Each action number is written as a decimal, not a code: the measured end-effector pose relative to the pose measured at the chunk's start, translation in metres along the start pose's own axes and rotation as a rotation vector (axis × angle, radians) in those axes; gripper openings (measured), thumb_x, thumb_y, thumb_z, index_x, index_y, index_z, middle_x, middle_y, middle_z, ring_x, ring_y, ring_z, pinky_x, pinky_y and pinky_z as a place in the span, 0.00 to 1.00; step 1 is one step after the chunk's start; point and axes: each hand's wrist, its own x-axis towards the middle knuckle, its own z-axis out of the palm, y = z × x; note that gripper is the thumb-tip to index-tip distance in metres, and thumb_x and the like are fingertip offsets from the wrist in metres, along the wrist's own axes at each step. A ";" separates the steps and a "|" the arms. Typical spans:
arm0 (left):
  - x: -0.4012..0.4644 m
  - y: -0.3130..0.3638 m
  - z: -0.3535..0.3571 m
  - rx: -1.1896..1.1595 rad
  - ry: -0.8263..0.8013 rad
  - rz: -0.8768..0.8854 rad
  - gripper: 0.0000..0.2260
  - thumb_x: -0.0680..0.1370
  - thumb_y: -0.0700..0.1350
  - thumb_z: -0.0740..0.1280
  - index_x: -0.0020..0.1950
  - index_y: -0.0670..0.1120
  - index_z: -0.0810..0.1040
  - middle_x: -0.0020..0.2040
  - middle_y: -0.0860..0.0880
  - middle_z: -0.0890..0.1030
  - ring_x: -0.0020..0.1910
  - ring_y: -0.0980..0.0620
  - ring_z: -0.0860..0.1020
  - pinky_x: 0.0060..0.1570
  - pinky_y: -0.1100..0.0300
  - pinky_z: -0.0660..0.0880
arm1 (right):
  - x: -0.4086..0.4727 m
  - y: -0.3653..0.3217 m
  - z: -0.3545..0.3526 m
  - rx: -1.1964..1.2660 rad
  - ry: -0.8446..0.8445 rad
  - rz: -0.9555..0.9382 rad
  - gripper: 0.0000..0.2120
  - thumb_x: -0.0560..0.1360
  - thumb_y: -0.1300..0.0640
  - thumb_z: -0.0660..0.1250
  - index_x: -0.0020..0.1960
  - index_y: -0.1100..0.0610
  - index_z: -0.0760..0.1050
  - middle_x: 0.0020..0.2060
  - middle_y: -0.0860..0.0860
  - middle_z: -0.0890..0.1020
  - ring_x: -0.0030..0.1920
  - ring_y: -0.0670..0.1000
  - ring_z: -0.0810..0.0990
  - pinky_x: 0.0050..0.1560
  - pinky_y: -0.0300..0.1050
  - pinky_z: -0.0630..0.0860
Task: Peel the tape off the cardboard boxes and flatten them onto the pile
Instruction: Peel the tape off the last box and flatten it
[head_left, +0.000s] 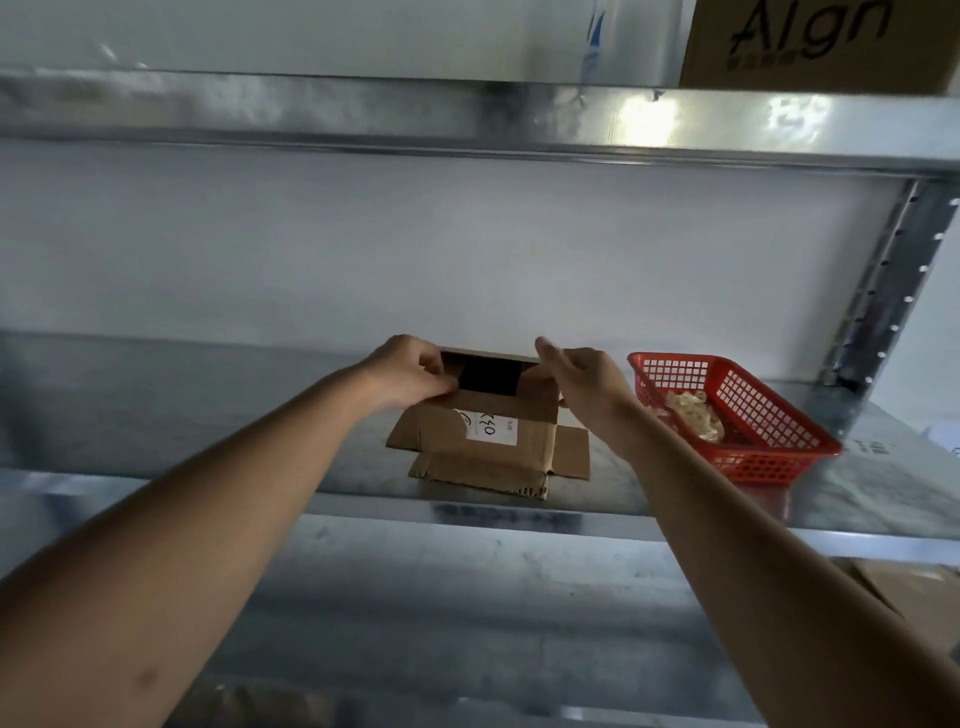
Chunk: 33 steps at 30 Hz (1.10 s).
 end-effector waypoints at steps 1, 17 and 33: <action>-0.002 0.000 0.001 0.001 -0.005 0.021 0.05 0.79 0.49 0.73 0.51 0.49 0.83 0.57 0.45 0.78 0.54 0.46 0.80 0.56 0.47 0.80 | 0.002 0.000 0.003 -0.111 0.044 -0.031 0.14 0.80 0.41 0.66 0.45 0.44 0.87 0.41 0.45 0.85 0.43 0.49 0.82 0.39 0.40 0.76; -0.031 -0.008 -0.013 0.262 -0.100 0.270 0.37 0.59 0.80 0.72 0.55 0.58 0.68 0.52 0.59 0.75 0.49 0.58 0.76 0.39 0.61 0.72 | -0.004 -0.029 0.022 -0.404 0.159 0.038 0.26 0.73 0.43 0.70 0.69 0.44 0.71 0.54 0.52 0.66 0.56 0.56 0.67 0.51 0.50 0.69; -0.006 -0.037 -0.006 -0.387 0.361 0.135 0.25 0.79 0.38 0.74 0.69 0.57 0.68 0.63 0.47 0.76 0.60 0.44 0.78 0.53 0.53 0.79 | -0.008 0.001 0.017 0.164 0.268 -0.089 0.36 0.73 0.55 0.70 0.70 0.37 0.52 0.61 0.55 0.70 0.54 0.56 0.76 0.48 0.56 0.82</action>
